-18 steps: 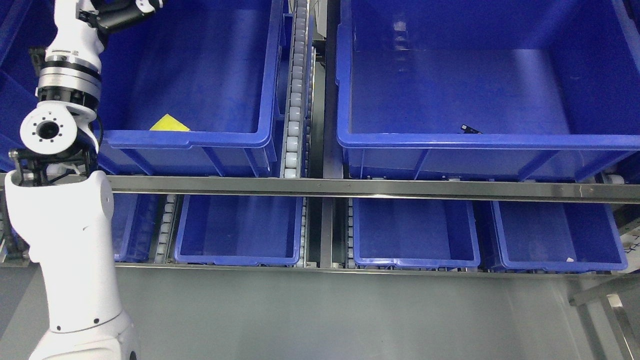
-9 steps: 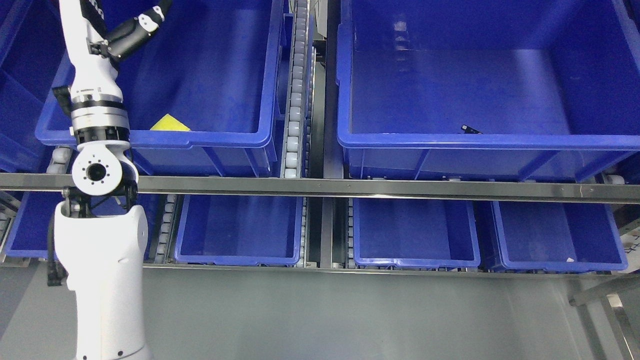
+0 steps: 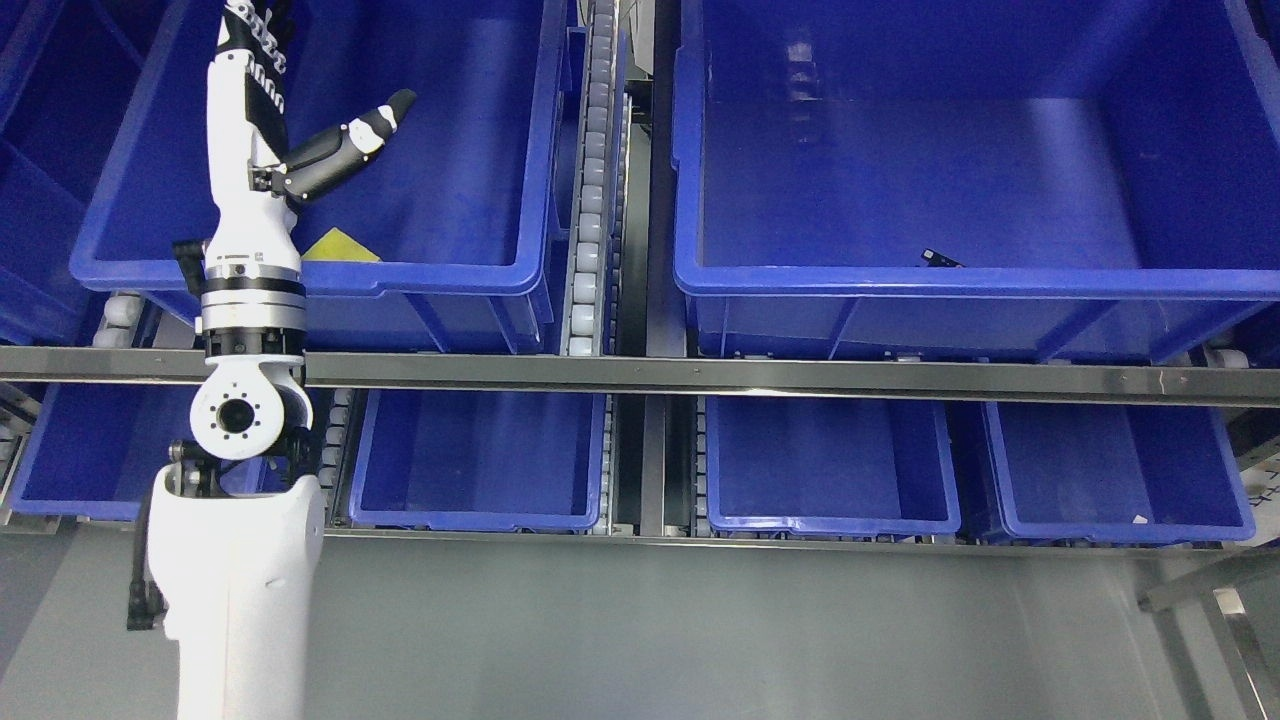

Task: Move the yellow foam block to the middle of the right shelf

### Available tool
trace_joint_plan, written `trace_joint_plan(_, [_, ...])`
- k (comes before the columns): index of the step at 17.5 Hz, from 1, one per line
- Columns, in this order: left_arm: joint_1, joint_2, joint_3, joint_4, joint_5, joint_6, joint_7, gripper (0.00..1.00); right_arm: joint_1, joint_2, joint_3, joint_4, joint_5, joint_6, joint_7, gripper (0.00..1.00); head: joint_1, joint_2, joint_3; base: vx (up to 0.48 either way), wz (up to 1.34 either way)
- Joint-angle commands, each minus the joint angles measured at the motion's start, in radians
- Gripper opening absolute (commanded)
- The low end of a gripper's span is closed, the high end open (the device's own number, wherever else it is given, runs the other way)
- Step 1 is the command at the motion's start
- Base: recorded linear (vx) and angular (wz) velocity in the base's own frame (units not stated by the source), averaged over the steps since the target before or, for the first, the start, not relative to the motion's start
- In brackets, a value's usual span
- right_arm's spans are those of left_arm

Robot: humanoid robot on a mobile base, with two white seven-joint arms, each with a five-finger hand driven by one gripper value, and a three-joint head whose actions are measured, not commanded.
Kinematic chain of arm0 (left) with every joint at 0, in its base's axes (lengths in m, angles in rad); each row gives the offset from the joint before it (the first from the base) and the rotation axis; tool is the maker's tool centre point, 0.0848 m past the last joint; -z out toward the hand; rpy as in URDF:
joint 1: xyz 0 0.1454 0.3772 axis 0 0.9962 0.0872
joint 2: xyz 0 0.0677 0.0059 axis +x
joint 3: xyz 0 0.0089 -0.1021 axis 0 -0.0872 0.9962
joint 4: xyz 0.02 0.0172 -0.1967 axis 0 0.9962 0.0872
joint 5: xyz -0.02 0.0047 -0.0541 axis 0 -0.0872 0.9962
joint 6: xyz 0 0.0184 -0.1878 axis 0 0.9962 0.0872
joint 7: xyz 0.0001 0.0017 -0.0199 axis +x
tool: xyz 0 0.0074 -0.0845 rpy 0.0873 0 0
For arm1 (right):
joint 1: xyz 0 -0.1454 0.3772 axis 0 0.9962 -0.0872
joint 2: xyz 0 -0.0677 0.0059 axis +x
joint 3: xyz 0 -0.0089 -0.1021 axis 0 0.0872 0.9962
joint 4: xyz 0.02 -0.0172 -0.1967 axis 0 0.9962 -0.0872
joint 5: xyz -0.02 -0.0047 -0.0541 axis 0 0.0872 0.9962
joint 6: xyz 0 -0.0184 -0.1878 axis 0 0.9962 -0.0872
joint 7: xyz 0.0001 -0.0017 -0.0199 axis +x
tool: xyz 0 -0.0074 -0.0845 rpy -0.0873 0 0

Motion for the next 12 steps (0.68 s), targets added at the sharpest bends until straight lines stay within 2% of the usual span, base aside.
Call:
trace_joint_plan(1, [0.036,0.002,-0.033,-0.024,0.012,0.004,-0.005,0.99,-0.002,-0.017,0.000,-0.017,-0.002,0.000,0.001,1.00,0.0000,0.000,0.000,0.000,0.00])
trace_joint_plan(4, [0.030,0.002,-0.033,-0.024,0.018,0.041,-0.033,0.95,-0.003,-0.017,0.000,-0.017,0.000,0.000,0.001,1.00,0.0000,0.000,0.000,0.000,0.00])
trace_joint_plan(8, [0.024,0.002,-0.027,-0.024,0.018,0.098,-0.034,0.96,-0.003,-0.017,0.000,-0.017,0.000,0.000,0.001,1.00,0.0000,0.000,0.000,0.000,0.00])
trace_joint_plan(12, [0.024,0.002,-0.025,-0.024,0.018,0.104,-0.034,0.97,-0.003,-0.017,0.000,-0.017,0.000,0.000,0.001,1.00,0.0000,0.000,0.000,0.000,0.00])
